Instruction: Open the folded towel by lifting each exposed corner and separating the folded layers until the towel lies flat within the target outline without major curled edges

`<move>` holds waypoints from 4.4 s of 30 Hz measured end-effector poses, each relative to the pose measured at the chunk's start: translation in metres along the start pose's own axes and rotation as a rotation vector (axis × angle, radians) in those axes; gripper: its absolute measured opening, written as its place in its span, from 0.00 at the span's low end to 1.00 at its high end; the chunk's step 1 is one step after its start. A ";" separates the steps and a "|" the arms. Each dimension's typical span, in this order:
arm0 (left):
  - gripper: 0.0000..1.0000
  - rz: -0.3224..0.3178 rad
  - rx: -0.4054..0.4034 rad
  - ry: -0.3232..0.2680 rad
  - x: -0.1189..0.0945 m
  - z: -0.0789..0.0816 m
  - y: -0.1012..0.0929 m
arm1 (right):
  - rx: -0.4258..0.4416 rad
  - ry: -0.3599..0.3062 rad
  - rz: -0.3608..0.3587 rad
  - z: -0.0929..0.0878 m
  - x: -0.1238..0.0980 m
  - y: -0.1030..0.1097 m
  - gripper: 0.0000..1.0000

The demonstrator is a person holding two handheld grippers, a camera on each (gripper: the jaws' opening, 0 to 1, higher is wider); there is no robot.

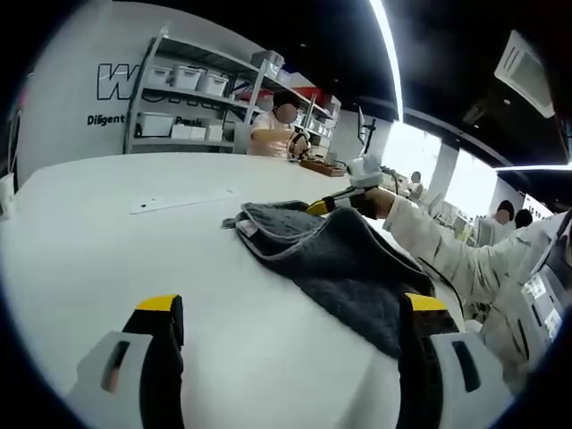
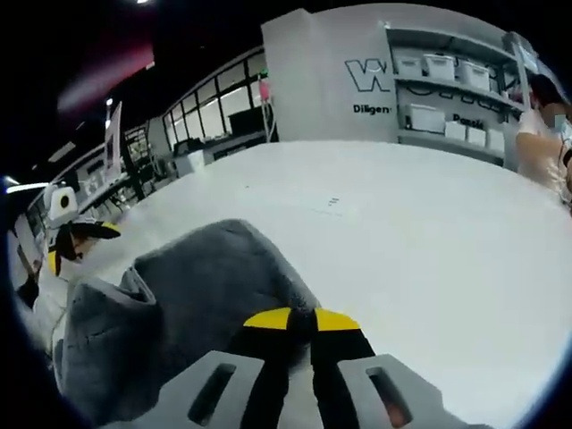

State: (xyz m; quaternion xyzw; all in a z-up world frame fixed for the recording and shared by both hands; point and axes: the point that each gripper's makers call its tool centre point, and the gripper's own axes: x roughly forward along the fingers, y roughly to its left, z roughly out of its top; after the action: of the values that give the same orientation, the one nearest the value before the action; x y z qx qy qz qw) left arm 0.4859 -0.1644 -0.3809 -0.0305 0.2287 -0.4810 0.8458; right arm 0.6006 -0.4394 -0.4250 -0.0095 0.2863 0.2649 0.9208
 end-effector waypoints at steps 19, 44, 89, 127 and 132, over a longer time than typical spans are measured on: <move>0.99 0.013 -0.001 0.008 -0.002 -0.005 -0.001 | -0.041 -0.014 -0.035 0.017 0.026 -0.004 0.00; 0.99 0.023 -0.001 0.019 -0.003 -0.007 0.000 | -0.085 -0.011 -0.107 0.033 0.047 -0.023 0.00; 0.99 0.009 0.030 0.055 0.001 -0.010 -0.002 | -0.144 0.068 -0.285 0.039 -0.065 -0.042 0.87; 0.99 0.017 0.046 0.090 0.002 -0.013 -0.002 | -0.292 0.066 0.006 -0.025 -0.131 0.146 0.99; 0.99 0.017 0.049 0.094 0.002 -0.015 -0.003 | -0.300 0.063 0.007 -0.035 -0.128 0.153 0.99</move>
State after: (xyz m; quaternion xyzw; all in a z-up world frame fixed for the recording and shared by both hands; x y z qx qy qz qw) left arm 0.4786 -0.1655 -0.3940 0.0148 0.2567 -0.4800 0.8387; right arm 0.4176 -0.3755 -0.3659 -0.1544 0.2721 0.3073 0.8987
